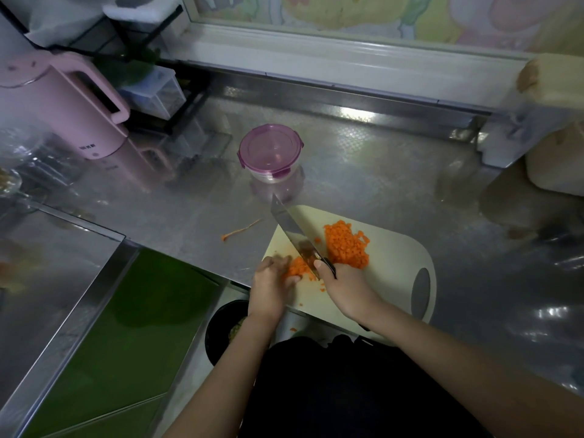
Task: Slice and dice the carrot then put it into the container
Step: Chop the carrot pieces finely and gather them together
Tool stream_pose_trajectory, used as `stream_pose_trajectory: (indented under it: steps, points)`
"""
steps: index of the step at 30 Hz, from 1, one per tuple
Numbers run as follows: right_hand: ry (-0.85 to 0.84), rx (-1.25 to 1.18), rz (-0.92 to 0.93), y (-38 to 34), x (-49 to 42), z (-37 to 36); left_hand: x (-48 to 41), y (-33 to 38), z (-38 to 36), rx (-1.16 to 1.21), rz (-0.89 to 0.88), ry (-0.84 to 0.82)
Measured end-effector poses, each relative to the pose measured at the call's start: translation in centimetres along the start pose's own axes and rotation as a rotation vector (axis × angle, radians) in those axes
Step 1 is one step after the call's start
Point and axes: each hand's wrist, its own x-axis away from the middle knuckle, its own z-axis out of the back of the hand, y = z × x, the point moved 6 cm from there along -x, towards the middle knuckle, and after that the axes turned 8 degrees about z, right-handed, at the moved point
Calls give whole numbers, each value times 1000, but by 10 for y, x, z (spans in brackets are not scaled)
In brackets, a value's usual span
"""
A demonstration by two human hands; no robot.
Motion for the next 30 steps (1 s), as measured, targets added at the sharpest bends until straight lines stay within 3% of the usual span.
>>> stream_pose_trajectory:
  steps: [16,30]
  points:
    - [-20,258,-56,-1,0,-19,-2,1,-11,-159,-45,11]
    - [-17,142,-40,11,-12,-20,-1,1,-11,-162,-25,-3]
